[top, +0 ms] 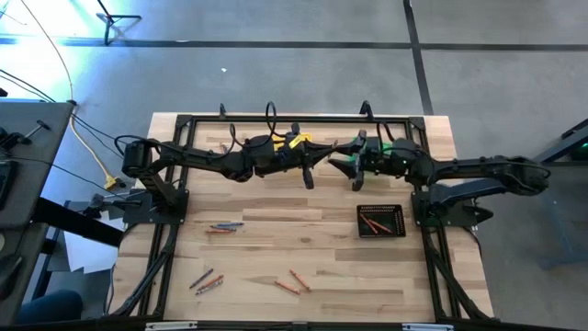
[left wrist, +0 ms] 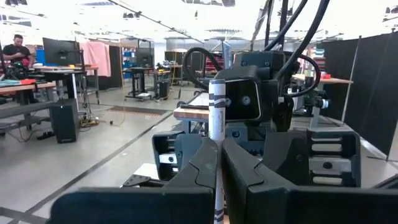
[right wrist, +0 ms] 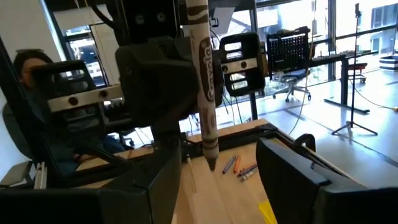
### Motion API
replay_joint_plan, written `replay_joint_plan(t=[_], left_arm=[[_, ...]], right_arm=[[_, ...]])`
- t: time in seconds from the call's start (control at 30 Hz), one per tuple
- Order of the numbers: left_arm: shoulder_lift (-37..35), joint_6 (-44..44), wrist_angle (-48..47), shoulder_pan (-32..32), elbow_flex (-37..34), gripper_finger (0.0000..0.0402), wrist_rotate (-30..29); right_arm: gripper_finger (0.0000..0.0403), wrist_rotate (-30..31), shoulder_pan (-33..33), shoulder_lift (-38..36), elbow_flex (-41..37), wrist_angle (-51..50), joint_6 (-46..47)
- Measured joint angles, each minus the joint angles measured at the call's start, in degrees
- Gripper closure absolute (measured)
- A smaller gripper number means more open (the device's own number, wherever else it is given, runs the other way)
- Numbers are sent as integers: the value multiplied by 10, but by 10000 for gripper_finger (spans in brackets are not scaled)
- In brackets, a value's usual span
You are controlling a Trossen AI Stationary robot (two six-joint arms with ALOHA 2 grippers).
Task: Sort crayons
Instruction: Put the gray crayon into the green basket
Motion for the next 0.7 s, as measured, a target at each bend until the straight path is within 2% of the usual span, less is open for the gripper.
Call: replay_joint_plan(t=[0.33,0.43,0.57,0.7], left_arm=[[-1,0,-11,1,0,401,-1],[-1,0,-16,2,0,401,-3],[-1,0,-20,2,0,401,-2],[-1,0,-28,2,0,401,-6]], right_arm=[[202,5,0,51,55,-16,-13],[218,24,0,54,64,-32,-16],[279,45,0,54,71,-46,-24],[376,43,0,54,71,-47,-27]])
